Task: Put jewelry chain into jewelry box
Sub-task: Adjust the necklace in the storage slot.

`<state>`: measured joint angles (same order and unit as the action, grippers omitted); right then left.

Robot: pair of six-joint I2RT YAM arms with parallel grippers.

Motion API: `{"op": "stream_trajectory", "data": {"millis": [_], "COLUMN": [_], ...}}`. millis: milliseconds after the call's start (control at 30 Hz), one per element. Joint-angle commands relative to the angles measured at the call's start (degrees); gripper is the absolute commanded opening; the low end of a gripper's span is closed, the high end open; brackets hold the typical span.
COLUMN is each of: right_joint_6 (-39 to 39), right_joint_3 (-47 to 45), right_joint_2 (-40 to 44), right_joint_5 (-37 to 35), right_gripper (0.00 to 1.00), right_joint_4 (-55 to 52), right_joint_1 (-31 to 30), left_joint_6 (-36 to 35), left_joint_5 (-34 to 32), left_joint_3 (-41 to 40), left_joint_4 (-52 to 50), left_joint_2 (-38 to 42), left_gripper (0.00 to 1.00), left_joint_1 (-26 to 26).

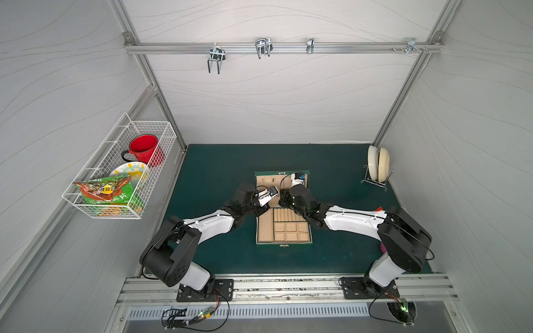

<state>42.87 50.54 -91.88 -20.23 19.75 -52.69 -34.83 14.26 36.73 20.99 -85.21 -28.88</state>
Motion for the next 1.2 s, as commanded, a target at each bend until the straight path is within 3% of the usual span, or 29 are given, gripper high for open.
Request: {"op": "stream_trajectory", "data": {"millis": [0, 300, 667, 767, 867, 967, 1067, 1167], "right_joint_6": [-0.63, 1.88, 3.45, 3.36, 3.08, 2.17, 0.74, -1.12], "right_joint_3": [-0.95, -2.12, -2.76, -2.68, -2.70, -3.80, -5.90, -6.98], "right_joint_2": [2.45, 4.16, 2.41, 2.44, 3.04, 4.75, 7.96, 9.79], "right_joint_5": [0.96, 5.44, 7.15, 7.47, 7.54, 6.87, 4.75, 1.71], "right_gripper": [0.00, 0.00, 0.00, 0.09, 0.26, 0.37, 0.39, 0.36], "right_joint_4": [1.68, -0.68, -1.95, -2.48, -3.47, -4.75, -6.64, -8.56], "right_joint_1": [0.13, -0.28, -0.83, -0.84, -0.85, -0.82, -0.79, -0.64], "left_joint_6": [0.65, 2.43, 3.38, 3.64, 3.85, 3.97, 3.94, 4.02], "left_joint_5": [0.85, -1.42, 0.33, 0.21, 0.15, 0.15, 0.23, 0.31], "left_joint_3": [0.40, 1.32, 1.68, 1.78, 2.14, 2.29, 2.29, 2.29], "left_joint_4": [1.68, 2.03, 1.34, 1.44, 1.23, 1.05, 0.97, 0.94], "left_joint_2": [-0.16, -0.51, 0.61, 0.78, 0.76, 0.72, 0.73, 0.77], "left_gripper": [0.00, 0.00, 0.00, 0.00, 0.00, 0.00, 0.00, 0.00], "left_joint_1": [-0.65, -0.65, -0.65, -0.64, -0.65, -0.65, -0.65, -0.65]}}
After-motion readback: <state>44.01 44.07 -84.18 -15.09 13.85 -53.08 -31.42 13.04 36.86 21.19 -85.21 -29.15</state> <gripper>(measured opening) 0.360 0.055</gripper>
